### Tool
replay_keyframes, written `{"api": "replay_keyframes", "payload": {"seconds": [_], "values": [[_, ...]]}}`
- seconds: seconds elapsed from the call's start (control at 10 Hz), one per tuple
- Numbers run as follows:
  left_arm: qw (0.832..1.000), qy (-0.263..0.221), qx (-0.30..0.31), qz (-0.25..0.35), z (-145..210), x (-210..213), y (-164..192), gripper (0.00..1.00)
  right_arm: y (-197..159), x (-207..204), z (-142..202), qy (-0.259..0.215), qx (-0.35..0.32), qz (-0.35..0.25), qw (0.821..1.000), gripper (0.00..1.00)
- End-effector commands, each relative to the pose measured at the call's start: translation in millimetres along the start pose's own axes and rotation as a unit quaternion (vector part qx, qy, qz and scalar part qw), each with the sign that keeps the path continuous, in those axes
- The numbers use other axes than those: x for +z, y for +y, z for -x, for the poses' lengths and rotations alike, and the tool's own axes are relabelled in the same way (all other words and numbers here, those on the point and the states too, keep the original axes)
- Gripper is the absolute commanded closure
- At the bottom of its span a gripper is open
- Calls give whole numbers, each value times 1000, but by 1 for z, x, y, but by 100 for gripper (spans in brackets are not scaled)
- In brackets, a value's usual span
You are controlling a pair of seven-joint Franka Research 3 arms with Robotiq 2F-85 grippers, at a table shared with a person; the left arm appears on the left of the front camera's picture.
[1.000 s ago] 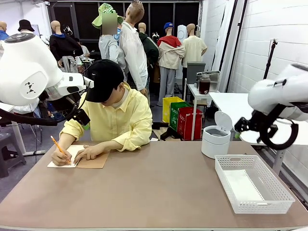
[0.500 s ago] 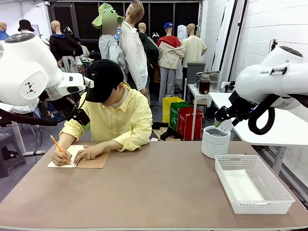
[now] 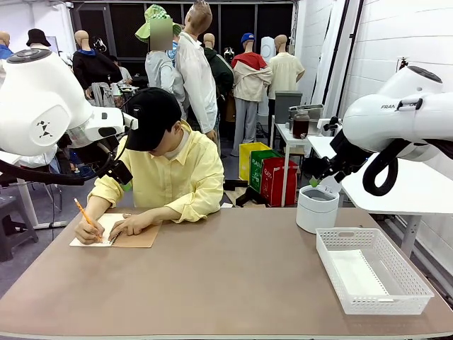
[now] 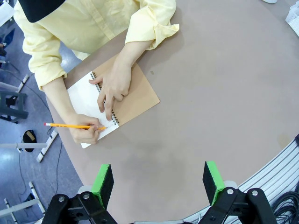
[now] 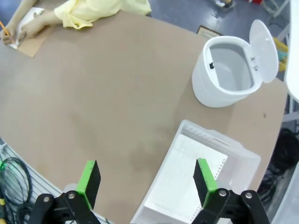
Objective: Sort the paper based on its condition.
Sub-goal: If a person hands you a paper, place it in the Organizing basket , and if it's crumpled, put it in the Trash can.
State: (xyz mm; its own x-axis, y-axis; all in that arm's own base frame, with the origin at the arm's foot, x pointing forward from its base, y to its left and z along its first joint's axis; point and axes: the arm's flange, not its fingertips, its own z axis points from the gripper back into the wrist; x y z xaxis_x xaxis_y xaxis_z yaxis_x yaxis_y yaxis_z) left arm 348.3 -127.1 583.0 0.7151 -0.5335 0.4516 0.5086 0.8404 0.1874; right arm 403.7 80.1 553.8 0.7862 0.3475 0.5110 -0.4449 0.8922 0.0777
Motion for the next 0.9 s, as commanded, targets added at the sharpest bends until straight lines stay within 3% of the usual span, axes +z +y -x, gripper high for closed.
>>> {"api": "replay_keyframes", "payload": {"seconds": [0.0,0.1,0.5,0.8], "values": [[1000,-3,-1,1,0,0,1,0,-1,-1,0,5,-12,0,1000,0],[1000,-3,-1,1,0,0,1,0,0,0,0,0,0,0,1000,0],[1000,-3,-1,1,0,0,1,0,44,19,4,-18,105,-104,989,0],[1000,-3,-1,1,0,0,1,0,54,42,16,-42,154,-188,969,0]]}}
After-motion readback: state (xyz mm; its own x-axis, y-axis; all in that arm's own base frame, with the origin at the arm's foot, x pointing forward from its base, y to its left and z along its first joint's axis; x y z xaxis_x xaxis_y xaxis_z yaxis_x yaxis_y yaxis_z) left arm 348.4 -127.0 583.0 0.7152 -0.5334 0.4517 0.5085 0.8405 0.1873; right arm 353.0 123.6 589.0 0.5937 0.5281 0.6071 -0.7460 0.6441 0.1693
